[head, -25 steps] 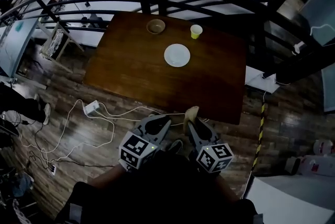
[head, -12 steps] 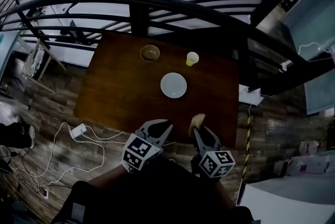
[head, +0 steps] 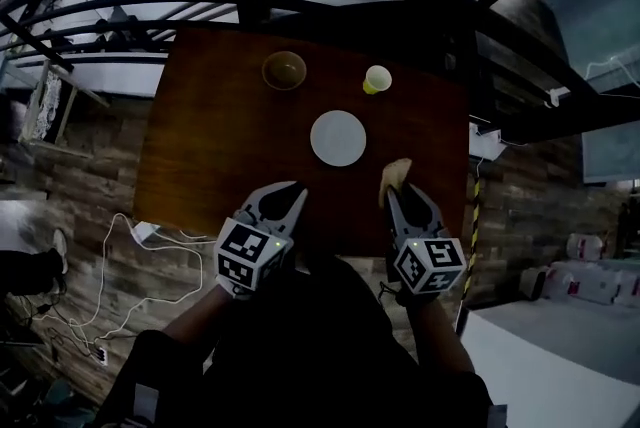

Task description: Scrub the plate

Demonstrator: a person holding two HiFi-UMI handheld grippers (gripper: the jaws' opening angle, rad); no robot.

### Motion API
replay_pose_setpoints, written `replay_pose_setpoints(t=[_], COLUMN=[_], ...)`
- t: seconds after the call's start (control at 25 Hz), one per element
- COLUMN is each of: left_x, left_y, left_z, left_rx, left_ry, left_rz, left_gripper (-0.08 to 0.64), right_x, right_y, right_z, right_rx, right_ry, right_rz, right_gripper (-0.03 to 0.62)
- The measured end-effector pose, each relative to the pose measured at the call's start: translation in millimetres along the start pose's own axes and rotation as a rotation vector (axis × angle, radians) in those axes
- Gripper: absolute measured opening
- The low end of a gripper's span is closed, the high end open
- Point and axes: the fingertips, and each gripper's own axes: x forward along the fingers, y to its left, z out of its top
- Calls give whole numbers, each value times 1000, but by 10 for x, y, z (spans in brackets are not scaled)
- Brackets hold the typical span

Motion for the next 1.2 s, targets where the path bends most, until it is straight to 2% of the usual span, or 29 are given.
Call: replay_pose_setpoints(t=[0.08, 0.24, 0.52, 0.64, 0.8, 0.96, 1.2], left_x=[120, 417, 1151, 1451, 1664, 1746, 1970], left_y=[193, 467, 691, 774, 1011, 1184, 1159], left_z=[34, -6, -297, -504, -802, -1008, -1095], left_rx=[7, 75, 216, 194, 132, 68, 82], left_ry=[2, 45, 205, 274, 335, 361, 369], left_rz=[43, 106, 95, 67, 95, 103, 56], left_gripper=[37, 37, 37, 37, 37, 37, 37], right_x=[279, 869, 1810, 2127, 2489, 2745, 2904], right_y=[-153, -273, -75, 11, 165, 253, 269], right_z=[42, 11, -174, -335, -566, -763, -955], right_rx=[-42, -140, -490, -625, -783, -928, -1098], right_ry=[8, 46, 110, 150, 203, 254, 280], right_rz=[1, 48, 153, 202, 307, 390, 434], right_gripper=[126, 127, 127, 126, 126, 126, 126])
